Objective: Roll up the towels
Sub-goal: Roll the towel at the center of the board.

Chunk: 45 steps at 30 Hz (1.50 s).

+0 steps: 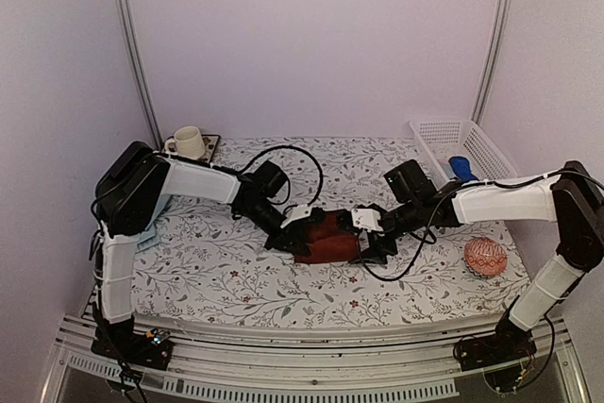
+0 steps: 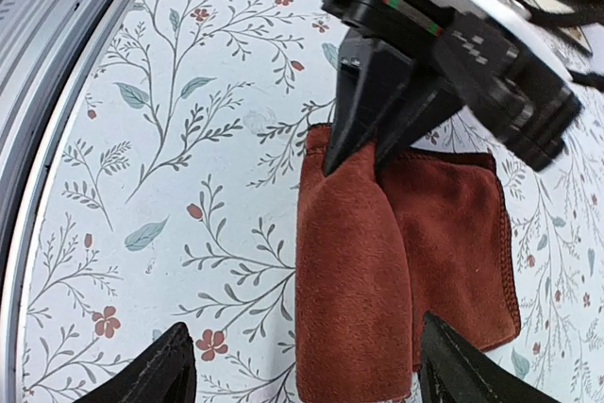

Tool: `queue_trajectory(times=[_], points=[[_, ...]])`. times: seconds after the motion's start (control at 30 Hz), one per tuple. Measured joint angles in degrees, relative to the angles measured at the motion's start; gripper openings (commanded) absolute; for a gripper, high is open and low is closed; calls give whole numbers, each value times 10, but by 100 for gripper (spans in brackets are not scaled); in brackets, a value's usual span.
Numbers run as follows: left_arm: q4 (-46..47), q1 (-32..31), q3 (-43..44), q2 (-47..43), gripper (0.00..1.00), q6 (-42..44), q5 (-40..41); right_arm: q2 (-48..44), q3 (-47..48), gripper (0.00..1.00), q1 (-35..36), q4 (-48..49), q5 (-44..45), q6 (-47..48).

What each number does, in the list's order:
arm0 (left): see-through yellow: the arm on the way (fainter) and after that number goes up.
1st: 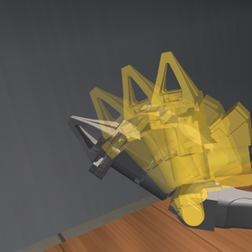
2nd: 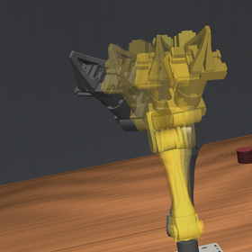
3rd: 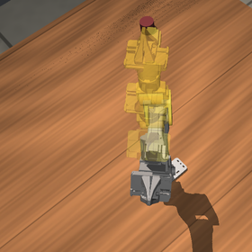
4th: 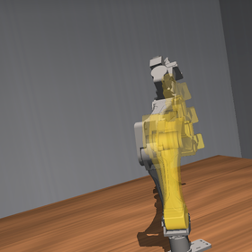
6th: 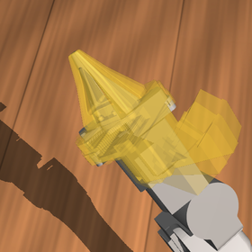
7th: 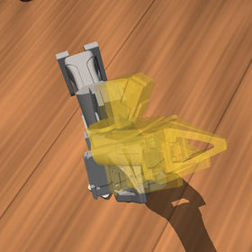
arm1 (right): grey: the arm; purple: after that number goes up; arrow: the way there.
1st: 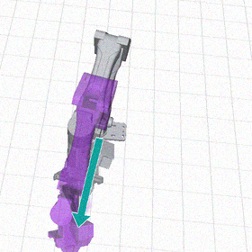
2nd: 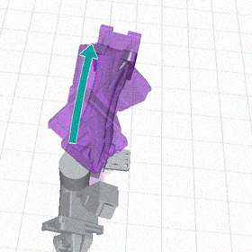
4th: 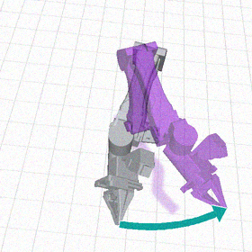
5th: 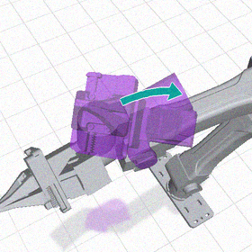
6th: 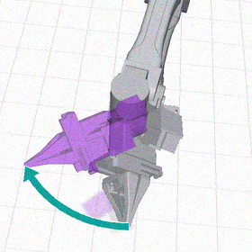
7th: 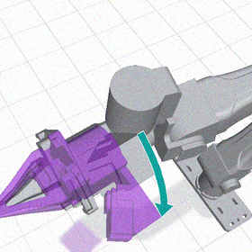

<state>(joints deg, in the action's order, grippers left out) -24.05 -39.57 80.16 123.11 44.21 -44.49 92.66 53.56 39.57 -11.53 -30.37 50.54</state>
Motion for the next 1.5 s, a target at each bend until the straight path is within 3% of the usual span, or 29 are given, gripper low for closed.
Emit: queue_trajectory(times=[0.4, 0.73, 0.93, 1.03, 1.2, 1.27, 1.5], points=[[-50, 31, 49, 46, 3, -38, -85, 73, -10, 74, 27, 80, 76, 63], [-75, 38, 77, 72, 6, -59, -114, 129, 29, 31, 31, 100, 115, 47], [-76, 39, 76, 70, 27, -60, -108, 138, 41, 10, 32, 94, 121, 21], [-71, 39, 64, 56, 43, -62, -87, 144, 61, 9, 32, 73, 116, 0], [-43, 40, 5, -5, 62, -68, -11, 163, 103, 9, 32, 25, 97, -43], [-26, 40, -21, -32, 80, -71, 20, 170, 115, 9, 32, 9, 87, -61], [51, 42, -117, -125, 82, -84, 103, 184, 139, 9, 23, -36, 39, -109]])
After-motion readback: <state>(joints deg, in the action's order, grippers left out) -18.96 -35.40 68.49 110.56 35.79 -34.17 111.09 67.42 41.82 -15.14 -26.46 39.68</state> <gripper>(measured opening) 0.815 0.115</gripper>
